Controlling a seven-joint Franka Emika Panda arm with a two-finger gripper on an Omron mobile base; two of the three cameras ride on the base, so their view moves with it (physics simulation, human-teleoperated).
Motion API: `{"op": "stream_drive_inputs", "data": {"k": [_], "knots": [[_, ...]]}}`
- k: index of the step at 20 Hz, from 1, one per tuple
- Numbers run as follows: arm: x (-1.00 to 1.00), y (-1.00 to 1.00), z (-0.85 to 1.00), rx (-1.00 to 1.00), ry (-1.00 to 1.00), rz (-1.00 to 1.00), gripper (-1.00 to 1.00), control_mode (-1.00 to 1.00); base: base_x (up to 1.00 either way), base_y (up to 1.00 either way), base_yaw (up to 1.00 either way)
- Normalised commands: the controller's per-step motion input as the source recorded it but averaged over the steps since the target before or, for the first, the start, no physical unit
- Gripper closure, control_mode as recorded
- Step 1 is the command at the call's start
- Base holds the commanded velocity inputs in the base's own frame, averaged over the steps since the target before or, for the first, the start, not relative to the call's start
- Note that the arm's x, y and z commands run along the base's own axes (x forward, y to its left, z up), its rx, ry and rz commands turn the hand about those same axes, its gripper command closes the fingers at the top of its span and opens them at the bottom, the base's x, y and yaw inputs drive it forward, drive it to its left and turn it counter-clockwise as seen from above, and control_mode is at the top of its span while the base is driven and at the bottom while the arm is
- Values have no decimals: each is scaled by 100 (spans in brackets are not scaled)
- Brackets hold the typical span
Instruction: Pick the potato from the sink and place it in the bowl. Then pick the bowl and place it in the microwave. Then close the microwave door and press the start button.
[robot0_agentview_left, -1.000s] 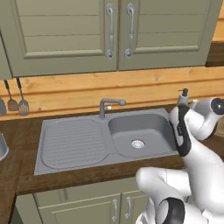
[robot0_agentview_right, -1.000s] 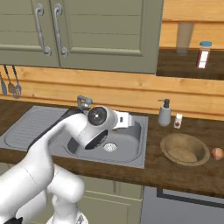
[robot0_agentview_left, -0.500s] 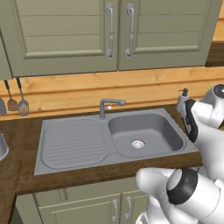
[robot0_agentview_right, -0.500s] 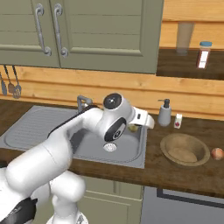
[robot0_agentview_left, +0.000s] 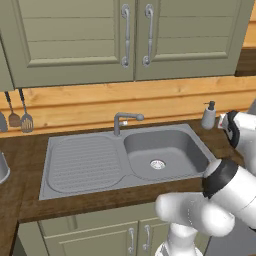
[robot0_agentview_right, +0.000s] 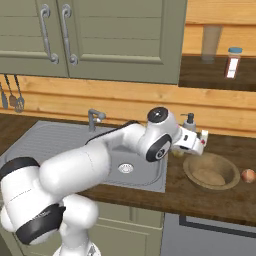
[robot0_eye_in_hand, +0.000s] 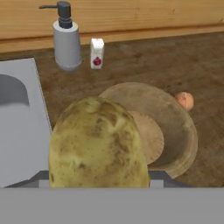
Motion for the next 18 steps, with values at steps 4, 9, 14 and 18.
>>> {"op": "stream_drive_inputs", "data": {"k": [4,9,14,18], "knots": [[0,-74,-15,18,11,-1,100,-100,0,0,0],[0,-54,-25,10,6,0,100,-100,0,0,0],[5,-32,-41,1,6,0,100,-100,0,0,0],[14,-7,-48,0,4,-1,100,-100,0,0,0]]}}
